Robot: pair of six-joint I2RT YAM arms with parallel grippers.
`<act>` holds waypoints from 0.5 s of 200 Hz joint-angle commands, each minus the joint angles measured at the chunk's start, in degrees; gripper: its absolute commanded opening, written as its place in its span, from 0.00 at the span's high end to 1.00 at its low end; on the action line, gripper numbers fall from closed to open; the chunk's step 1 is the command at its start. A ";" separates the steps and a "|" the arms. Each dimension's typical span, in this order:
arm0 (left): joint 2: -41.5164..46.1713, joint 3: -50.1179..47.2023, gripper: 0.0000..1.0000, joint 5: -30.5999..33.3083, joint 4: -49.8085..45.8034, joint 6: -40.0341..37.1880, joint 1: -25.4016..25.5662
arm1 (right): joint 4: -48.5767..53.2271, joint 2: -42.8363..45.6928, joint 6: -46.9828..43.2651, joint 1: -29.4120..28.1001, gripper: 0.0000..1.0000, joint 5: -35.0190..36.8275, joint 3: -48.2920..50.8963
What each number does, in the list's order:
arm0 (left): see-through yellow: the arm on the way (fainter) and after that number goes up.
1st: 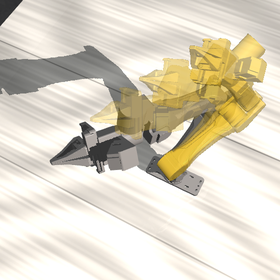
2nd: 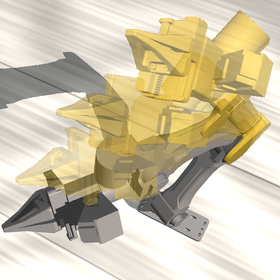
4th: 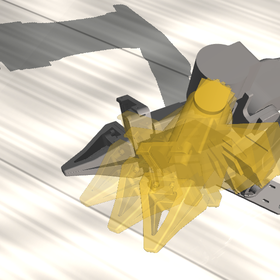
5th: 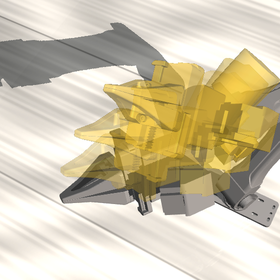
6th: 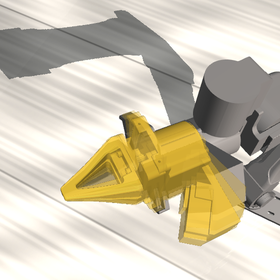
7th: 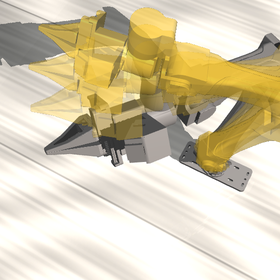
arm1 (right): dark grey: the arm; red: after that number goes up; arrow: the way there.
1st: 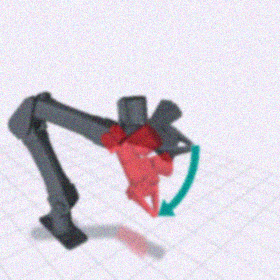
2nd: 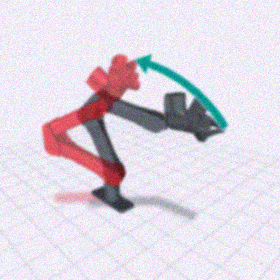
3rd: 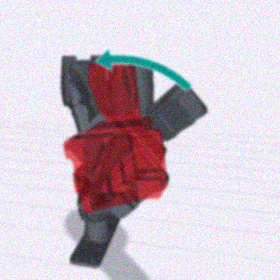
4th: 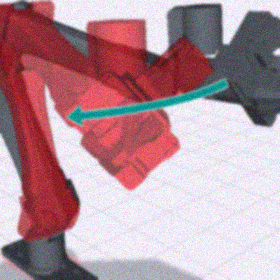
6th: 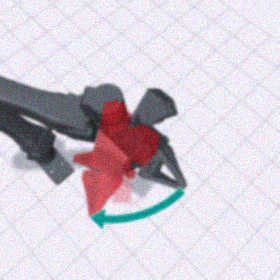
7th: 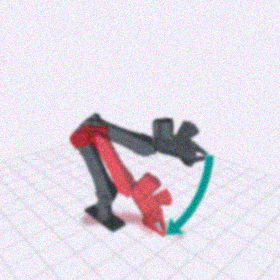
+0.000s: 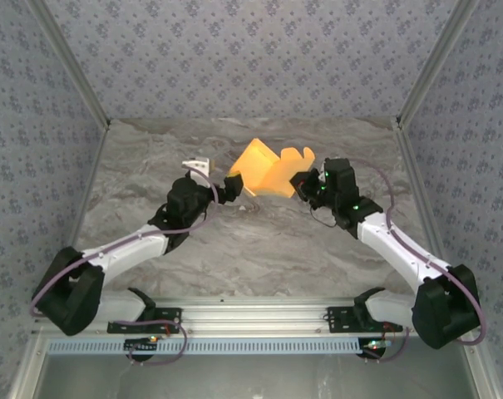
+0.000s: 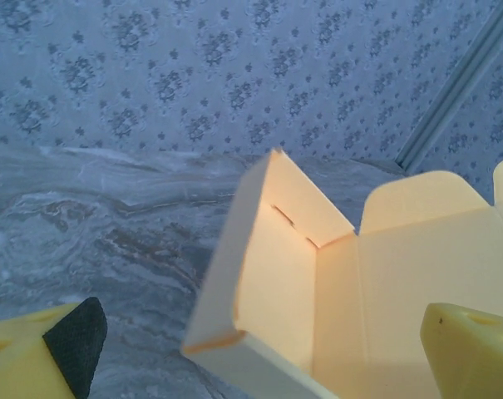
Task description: Fold the paper box
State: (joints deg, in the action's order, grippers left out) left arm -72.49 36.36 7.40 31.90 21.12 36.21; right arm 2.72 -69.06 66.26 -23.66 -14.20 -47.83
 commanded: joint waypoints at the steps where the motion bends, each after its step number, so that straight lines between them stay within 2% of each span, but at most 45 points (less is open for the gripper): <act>1: 5.64 -0.51 0.01 2.68 -7.97 2.46 -0.49 | 12.31 -2.19 -18.53 2.64 1.00 -0.07 -6.18; 15: 9.29 -0.75 0.01 3.51 -14.89 0.60 -0.69 | 21.82 -5.87 -28.19 4.54 1.00 -2.82 -12.72; 28: 11.35 0.39 0.01 7.47 -23.38 -0.95 -1.01 | 30.67 -10.13 -36.62 4.84 1.00 -4.82 -19.54; 54: 12.80 1.35 0.01 11.48 -34.79 -2.19 -3.42 | 43.50 -17.98 -46.67 4.75 1.00 -11.77 -30.19; 76: 13.29 -0.36 0.01 8.14 -36.23 -1.36 -6.00 | 52.42 -24.06 -55.45 2.69 1.00 -10.19 -37.50; 100: 12.77 -2.04 0.01 2.64 -33.83 -0.03 -7.01 | 57.42 -28.92 -61.10 -0.29 1.00 -6.41 -43.13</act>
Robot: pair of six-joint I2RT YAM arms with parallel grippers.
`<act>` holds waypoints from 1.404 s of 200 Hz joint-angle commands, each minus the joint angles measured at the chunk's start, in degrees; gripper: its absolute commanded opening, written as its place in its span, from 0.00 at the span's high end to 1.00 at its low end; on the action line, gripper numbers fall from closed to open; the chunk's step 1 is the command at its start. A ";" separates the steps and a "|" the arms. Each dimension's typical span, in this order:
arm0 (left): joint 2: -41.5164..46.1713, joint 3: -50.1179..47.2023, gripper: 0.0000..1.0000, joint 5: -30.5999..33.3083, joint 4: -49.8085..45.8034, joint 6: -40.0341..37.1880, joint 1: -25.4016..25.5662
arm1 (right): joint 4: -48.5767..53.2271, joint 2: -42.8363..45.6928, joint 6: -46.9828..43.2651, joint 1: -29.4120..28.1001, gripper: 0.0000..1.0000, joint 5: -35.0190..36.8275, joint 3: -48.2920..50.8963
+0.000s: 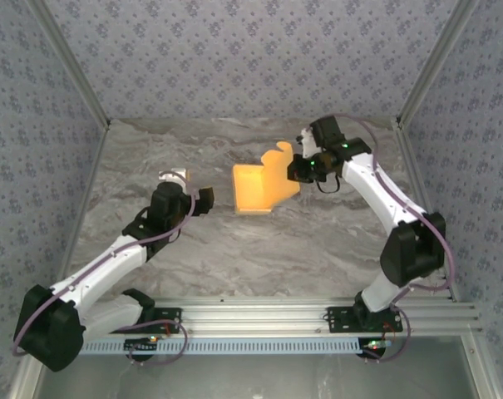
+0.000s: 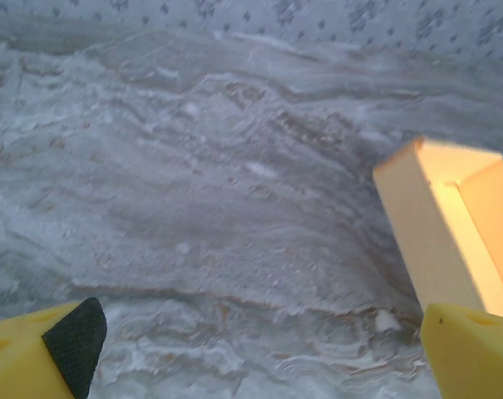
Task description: Fold the paper box
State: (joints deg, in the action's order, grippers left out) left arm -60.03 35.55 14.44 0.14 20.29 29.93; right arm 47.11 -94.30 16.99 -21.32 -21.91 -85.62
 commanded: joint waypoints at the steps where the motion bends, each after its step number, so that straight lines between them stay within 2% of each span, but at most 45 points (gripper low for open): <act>1: 0.25 -1.30 0.01 -4.72 -1.85 0.80 -0.75 | 13.15 -3.82 -11.99 -2.78 1.00 1.59 -5.60; 12: -0.53 -1.49 0.01 -9.65 -0.15 0.46 -0.79 | 15.72 -5.63 -15.18 -4.24 1.00 4.07 -7.74; 31: -3.14 -0.86 0.01 -16.50 1.50 -0.30 -0.77 | 18.15 -8.30 -19.42 -6.34 0.93 10.47 -10.52; 55: -5.70 -0.81 0.01 -16.81 3.45 -0.18 -0.92 | 18.34 -12.12 -24.97 -7.84 0.81 14.35 -14.88; 72: -6.70 -1.21 0.01 -17.62 7.01 0.52 -1.25 | 19.71 -15.09 -25.79 -8.20 0.70 16.62 -20.04; 97: -8.83 0.46 0.01 -20.85 10.71 0.26 -1.60 | 17.34 -13.47 -24.77 -8.29 0.59 10.83 -22.29; 120: -11.80 2.89 0.01 -27.50 13.98 -1.97 -1.61 | 8.70 -6.14 -21.82 -7.15 0.54 1.83 -15.24; 141: -16.07 6.64 0.02 -30.01 13.13 -5.17 -1.57 | -0.98 2.17 -12.52 -3.53 0.52 -1.44 -5.28; 151: -17.95 7.63 0.03 -29.78 13.87 -6.14 -1.55 | -4.57 6.17 -6.56 -0.39 0.51 -2.74 0.37; 172: -21.50 8.41 0.03 -31.86 19.06 -8.04 -1.62 | -16.81 14.79 7.29 9.23 0.51 -15.27 15.36; 179: -22.83 9.14 0.02 -34.16 20.02 -9.88 -1.60 | -20.63 17.77 11.61 12.16 0.51 -17.14 20.98; 198: -26.13 11.34 0.02 -40.10 20.59 -16.22 -0.83 | -24.17 24.54 18.45 15.53 0.46 -16.73 30.47; 227: -30.42 13.38 0.04 -40.45 23.22 -23.96 0.39 | -22.18 31.05 23.52 17.17 0.44 -14.11 36.80; 272: -38.01 14.65 0.23 -45.04 33.16 -25.66 1.49 | -22.50 36.26 26.70 17.61 0.44 -11.59 40.35; 281: -39.10 14.22 0.30 -44.52 35.83 -25.45 1.91 | -22.83 36.51 27.62 17.41 0.44 -11.74 40.93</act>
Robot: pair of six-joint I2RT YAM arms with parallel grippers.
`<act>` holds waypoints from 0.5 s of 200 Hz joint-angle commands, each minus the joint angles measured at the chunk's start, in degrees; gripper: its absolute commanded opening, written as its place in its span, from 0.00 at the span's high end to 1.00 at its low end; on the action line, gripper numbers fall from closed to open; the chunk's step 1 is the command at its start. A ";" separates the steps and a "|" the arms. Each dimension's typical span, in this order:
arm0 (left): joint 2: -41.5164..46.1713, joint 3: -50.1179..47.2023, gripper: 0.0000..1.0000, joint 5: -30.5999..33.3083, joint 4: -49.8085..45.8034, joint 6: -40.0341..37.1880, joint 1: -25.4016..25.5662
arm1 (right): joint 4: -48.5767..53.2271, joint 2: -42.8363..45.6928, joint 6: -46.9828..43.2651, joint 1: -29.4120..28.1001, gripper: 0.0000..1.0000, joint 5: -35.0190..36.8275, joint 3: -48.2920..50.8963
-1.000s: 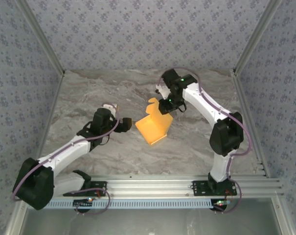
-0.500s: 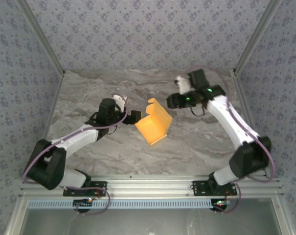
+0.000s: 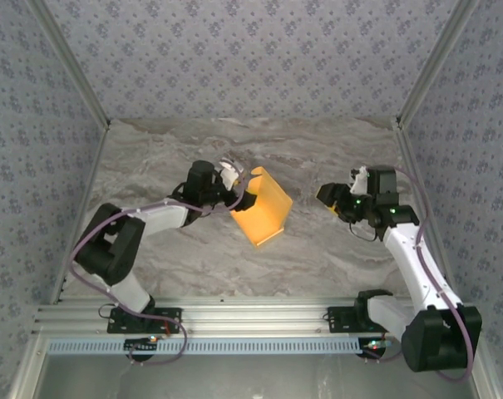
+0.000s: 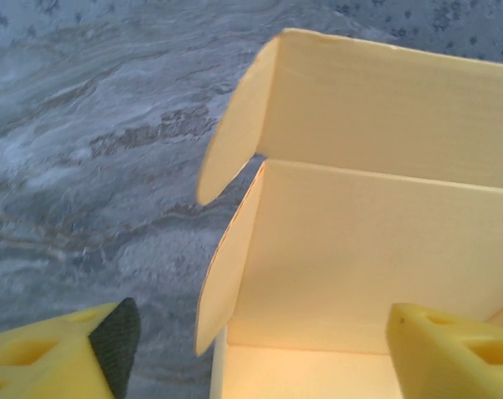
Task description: Fold the paper box
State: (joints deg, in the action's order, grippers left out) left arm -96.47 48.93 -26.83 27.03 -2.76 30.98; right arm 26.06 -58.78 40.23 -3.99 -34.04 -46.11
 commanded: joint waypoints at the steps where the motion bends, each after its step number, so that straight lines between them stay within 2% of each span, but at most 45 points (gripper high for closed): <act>1: -2.76 0.83 0.31 -3.11 9.15 -2.36 0.94 | -1.88 1.02 4.45 0.01 0.44 0.39 1.48; 23: -3.80 0.95 0.50 3.80 10.34 -2.41 2.46 | -2.49 1.88 9.25 -0.49 0.42 2.94 3.66; 47: -3.40 -2.98 0.65 12.71 17.89 -2.15 5.05 | -12.79 1.30 18.22 -2.12 0.40 4.39 8.16; 65: -2.97 -4.94 0.80 17.71 20.97 -1.07 6.50 | -15.27 -1.63 19.38 -3.37 0.37 5.58 6.61; 85: -1.63 -7.43 0.89 22.85 23.75 0.95 8.05 | -16.25 -5.60 20.50 -4.18 0.36 5.39 3.70; 100: -0.13 -9.62 0.90 27.85 25.02 2.83 9.05 | -17.61 -8.06 23.48 -5.09 0.36 5.69 2.20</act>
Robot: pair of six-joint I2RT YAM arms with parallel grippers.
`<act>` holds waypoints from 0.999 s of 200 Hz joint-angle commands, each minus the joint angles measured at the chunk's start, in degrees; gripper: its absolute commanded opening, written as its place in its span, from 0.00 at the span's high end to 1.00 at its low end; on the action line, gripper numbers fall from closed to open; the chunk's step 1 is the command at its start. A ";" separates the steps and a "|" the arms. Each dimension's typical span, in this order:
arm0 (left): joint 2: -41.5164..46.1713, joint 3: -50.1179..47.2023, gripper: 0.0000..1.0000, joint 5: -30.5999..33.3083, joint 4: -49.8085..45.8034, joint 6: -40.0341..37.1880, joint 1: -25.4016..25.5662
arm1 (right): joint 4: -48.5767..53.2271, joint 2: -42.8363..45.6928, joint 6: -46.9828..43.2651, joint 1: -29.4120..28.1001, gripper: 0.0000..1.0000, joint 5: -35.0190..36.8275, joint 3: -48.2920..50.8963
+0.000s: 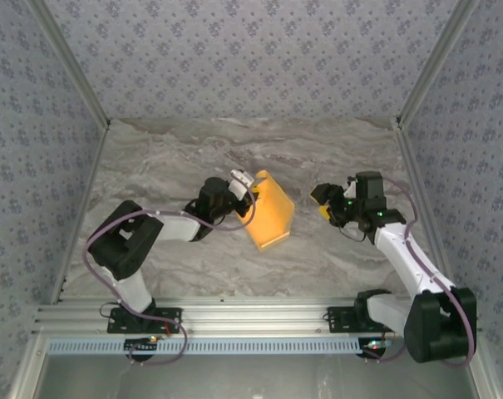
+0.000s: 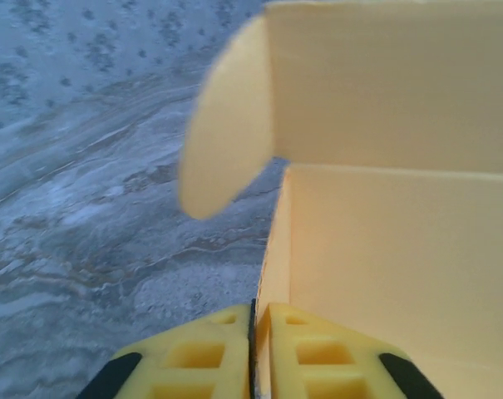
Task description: Fold the paper box
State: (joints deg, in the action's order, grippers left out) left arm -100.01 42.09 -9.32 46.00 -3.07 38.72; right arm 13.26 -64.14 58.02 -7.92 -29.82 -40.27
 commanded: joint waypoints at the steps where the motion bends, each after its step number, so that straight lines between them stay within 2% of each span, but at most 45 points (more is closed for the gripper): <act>1: 3.54 -2.92 0.90 10.75 6.08 3.28 1.42 | -4.90 -2.77 5.96 -1.28 0.36 1.54 -3.79; 46: 8.68 -6.65 0.91 22.27 3.90 9.58 3.37 | -5.55 -6.55 19.21 -6.36 0.33 5.98 -5.02; 60: 10.05 -7.16 0.88 23.20 2.38 12.18 3.46 | -5.27 -6.52 21.35 -6.49 0.32 8.14 -4.64; 69: 10.48 -7.39 0.82 23.19 1.81 13.59 3.47 | -4.85 -6.85 21.05 -5.38 0.31 8.67 -4.71; 76: 10.83 -7.38 0.76 22.84 1.26 14.59 3.46 | -4.20 -7.48 20.62 -4.18 0.26 8.33 -5.24; 87: 11.32 -7.37 0.58 22.68 0.36 16.18 3.47 | -3.85 -9.14 19.40 -1.87 0.25 6.85 -5.94; 97: 11.86 -7.22 0.46 22.89 -0.62 17.91 3.46 | -4.71 -11.35 18.50 0.15 0.25 3.67 -6.68; 117: 15.22 -6.84 0.36 21.93 -6.05 20.38 3.00 | -5.44 -16.58 17.81 3.12 0.26 -3.90 -8.96; 122: 16.52 -6.98 0.25 21.43 -7.96 21.23 2.49 | -5.30 -17.56 17.68 3.49 0.26 -5.02 -9.54; 129: 18.92 -7.21 0.07 19.48 -11.01 22.86 1.32 | -5.31 -18.79 17.39 3.74 0.25 -6.08 -10.40; 134: 20.68 -7.21 0.01 16.79 -13.82 24.42 -0.12 | -5.26 -19.47 17.21 3.83 0.26 -6.52 -11.00; 154: 25.57 -7.28 0.01 5.19 -22.54 32.90 -9.45 | -5.26 -22.09 17.60 4.38 0.25 -7.47 -12.62; 178: 26.63 -5.81 0.01 -7.11 -28.81 40.21 -21.48 | -8.39 -26.54 22.00 4.53 0.25 -10.48 -13.36; 200: 23.19 -2.12 0.01 -16.63 -31.38 47.66 -27.97 | -14.84 -30.95 26.98 3.68 0.25 -14.75 -13.40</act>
State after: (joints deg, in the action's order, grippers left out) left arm -73.89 35.46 -10.26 22.98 33.28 15.38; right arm 3.90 -90.74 78.81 -3.77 -38.22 -52.45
